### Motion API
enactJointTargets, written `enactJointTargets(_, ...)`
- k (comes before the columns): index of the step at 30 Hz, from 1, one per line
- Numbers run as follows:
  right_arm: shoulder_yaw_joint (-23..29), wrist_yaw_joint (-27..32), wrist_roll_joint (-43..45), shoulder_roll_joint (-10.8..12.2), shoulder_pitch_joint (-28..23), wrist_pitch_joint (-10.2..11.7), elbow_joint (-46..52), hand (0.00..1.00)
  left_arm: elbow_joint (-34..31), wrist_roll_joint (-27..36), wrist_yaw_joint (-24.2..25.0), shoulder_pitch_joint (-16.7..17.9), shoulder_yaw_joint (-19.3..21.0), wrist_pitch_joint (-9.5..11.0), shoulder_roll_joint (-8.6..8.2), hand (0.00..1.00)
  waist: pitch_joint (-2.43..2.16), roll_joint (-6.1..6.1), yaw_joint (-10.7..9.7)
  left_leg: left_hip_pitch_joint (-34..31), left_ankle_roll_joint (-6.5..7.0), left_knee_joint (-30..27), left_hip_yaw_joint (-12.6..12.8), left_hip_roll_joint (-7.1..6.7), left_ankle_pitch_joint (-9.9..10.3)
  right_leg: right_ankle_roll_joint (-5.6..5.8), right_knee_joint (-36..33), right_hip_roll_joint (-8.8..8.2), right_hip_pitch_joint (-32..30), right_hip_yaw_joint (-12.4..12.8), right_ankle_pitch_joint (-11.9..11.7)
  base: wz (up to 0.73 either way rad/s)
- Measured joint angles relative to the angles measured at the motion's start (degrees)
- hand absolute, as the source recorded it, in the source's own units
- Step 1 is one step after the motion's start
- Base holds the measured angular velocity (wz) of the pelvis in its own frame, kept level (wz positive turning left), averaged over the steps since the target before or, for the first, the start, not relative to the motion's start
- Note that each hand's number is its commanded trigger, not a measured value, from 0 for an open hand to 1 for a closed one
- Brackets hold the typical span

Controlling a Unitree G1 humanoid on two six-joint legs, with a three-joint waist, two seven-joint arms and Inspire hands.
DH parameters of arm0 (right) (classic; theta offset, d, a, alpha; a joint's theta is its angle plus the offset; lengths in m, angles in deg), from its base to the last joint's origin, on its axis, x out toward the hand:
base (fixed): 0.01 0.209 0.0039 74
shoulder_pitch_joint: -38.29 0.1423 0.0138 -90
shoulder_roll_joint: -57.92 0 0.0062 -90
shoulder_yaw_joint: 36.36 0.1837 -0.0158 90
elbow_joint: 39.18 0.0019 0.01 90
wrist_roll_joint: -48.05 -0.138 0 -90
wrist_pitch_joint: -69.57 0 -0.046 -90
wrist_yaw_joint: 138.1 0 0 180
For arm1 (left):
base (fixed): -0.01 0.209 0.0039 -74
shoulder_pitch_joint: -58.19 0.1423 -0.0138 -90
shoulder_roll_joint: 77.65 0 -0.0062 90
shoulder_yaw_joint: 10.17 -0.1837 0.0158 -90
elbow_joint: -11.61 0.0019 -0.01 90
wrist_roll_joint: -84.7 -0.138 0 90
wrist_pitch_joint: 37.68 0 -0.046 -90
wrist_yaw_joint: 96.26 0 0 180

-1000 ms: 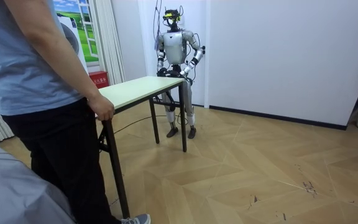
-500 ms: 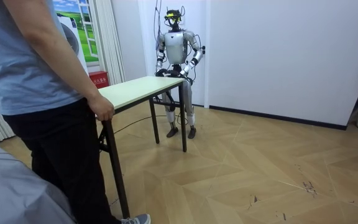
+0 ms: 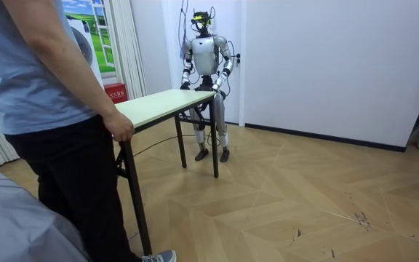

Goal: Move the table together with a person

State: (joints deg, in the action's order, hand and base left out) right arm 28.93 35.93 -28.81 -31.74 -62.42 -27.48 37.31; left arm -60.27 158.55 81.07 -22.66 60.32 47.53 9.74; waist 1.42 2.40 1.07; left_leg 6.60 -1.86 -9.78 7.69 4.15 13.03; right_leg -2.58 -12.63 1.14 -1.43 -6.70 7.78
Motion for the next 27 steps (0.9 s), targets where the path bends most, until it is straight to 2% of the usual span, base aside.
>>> enactJointTargets(2,1.4,2.2,-2.2,1.1,0.0,0.0,0.0,0.0,0.0,0.3,-1.2,0.0,0.7,-0.1,-0.92,0.0,0.0,-0.02,0.3,0.0,0.0,0.1,0.0,-0.01,0.0,0.0,0.0,-0.01,-0.1,0.0,0.0,0.0)
enactJointTargets(7,3.3,4.6,-4.3,2.3,0.0,0.1,0.0,0.0,0.1,0.7,-1.7,0.0,1.4,-0.4,-1.45,0.0,-0.07,-0.17,0.6,0.1,0.0,0.1,0.1,0.01,0.0,0.0,-0.1,-0.01,-0.1,0.1,0.0,0.0)
enactJointTargets(14,3.8,6.4,-6.9,2.8,0.0,0.1,0.0,0.0,0.5,1.0,-1.6,0.1,3.7,-1.7,-2.86,0.0,-0.38,-0.8,0.9,0.2,0.0,0.0,0.1,0.01,0.0,-0.01,0.0,0.02,-0.1,0.2,0.0,0.0)
enactJointTargets(22,4.1,7.1,-8.5,3.3,-0.1,0.1,0.0,0.0,0.5,1.1,-1.7,0.1,4.1,-1.7,-3.47,0.0,-0.39,-0.89,1.0,0.6,0.0,0.1,0.2,0.01,0.0,-0.02,0.1,0.04,0.0,0.3,0.0,0.0)
enactJointTargets(27,4.8,7.7,-8.7,4.6,-0.1,0.1,0.0,0.0,0.5,3.4,-1.7,0.1,5.4,-1.7,-4.54,0.0,-0.39,-0.87,0.8,0.5,0.0,0.1,0.3,0.01,0.0,-0.02,0.0,0.06,0.0,0.5,0.0,0.0)
